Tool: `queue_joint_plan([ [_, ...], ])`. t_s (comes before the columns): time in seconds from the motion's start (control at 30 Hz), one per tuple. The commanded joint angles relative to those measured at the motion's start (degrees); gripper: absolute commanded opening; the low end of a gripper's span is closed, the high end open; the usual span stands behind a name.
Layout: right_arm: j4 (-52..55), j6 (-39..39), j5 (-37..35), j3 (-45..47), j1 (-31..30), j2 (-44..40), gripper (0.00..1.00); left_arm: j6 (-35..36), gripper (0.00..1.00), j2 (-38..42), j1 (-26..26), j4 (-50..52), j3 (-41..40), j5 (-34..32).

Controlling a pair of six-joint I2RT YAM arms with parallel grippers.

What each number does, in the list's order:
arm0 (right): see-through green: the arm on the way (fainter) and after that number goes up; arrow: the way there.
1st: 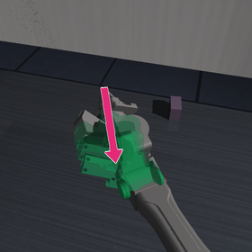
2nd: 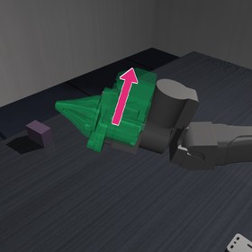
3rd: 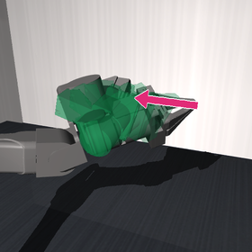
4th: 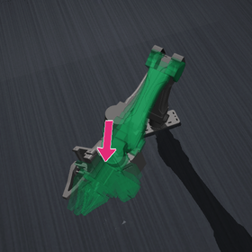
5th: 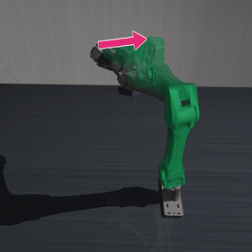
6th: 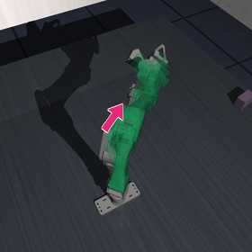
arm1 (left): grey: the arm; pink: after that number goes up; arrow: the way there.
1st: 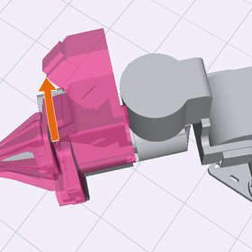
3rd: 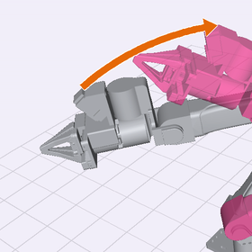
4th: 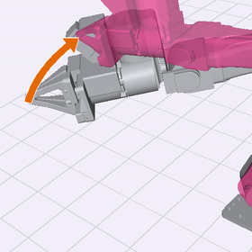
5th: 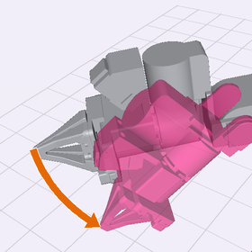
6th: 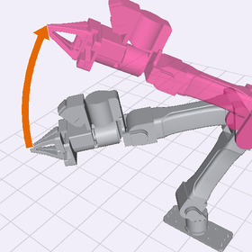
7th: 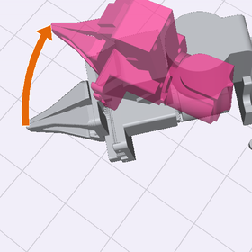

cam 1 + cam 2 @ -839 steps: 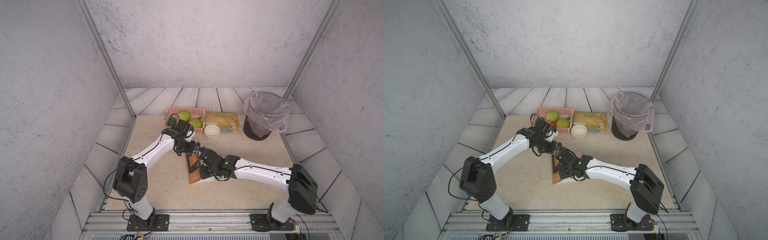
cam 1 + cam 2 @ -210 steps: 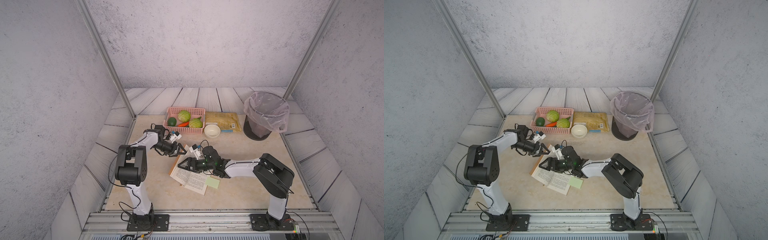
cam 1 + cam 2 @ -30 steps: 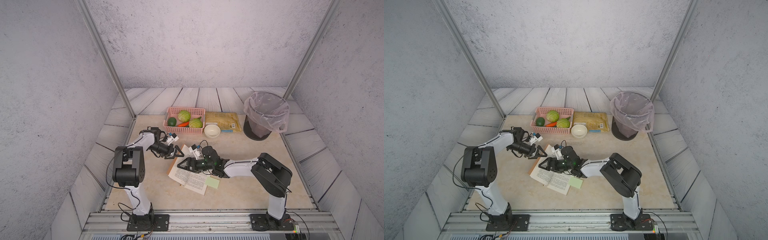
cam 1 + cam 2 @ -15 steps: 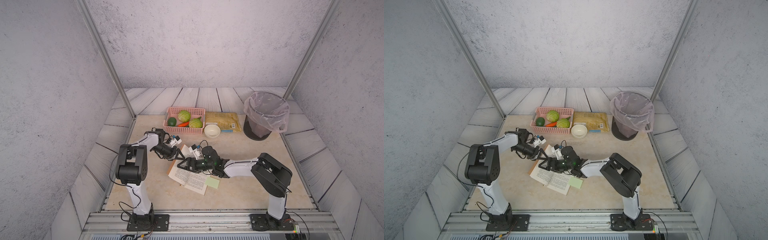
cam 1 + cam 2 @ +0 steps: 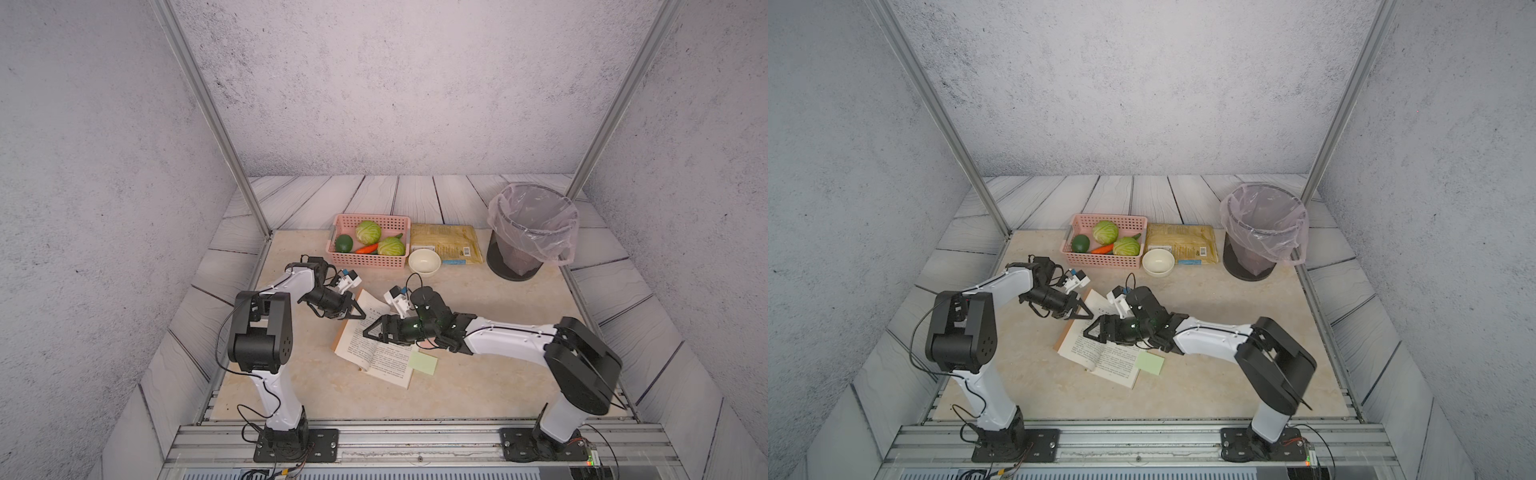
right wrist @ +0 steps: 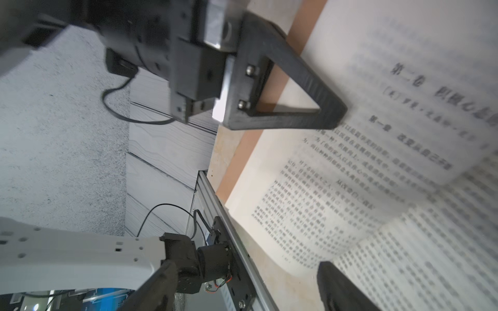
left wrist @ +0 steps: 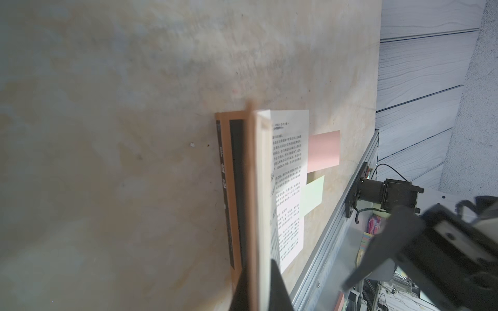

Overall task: Peel off the used sticky note
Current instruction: Turn the page of the book at the center of the board, then tear off the note from the book.

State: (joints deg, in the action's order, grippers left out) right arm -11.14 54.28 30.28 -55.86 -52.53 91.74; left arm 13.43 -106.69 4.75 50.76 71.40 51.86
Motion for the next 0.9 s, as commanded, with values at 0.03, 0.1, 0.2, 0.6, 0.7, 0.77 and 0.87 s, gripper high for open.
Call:
queue_joint_plan([
  [0.03,18.2,-5.2,-5.6,5.4,1.5,-10.1,0.78,-0.7,0.00,1.4,-1.8,-0.6,-1.2,-1.6],
  [0.1,23.8,-6.2,-7.8,7.6,1.9,-14.3,0.78,-1.0,0.00,0.9,-2.1,-0.8,-1.1,-2.0],
  [0.2,30.7,-7.3,-9.2,10.0,2.3,-19.1,0.77,-1.0,0.00,0.7,-2.2,-0.7,-1.3,-1.8],
  [0.6,20.5,0.7,-7.4,23.2,4.5,-18.9,0.69,-0.8,0.00,0.4,-2.5,-0.8,-1.3,-1.5],
  [0.7,17.2,0.3,-5.7,22.4,4.6,-14.5,0.66,-0.8,0.00,-0.2,-2.4,-0.8,-1.3,-1.5],
  [0.77,14.3,0.7,-5.3,22.6,4.6,-13.0,0.64,-0.8,0.00,-0.4,-2.5,-0.8,-1.3,-1.5],
  [0.87,12.0,1.1,-5.9,22.9,4.8,-11.6,0.64,-0.7,0.00,-0.7,-2.6,-0.8,-1.3,-1.6],
])
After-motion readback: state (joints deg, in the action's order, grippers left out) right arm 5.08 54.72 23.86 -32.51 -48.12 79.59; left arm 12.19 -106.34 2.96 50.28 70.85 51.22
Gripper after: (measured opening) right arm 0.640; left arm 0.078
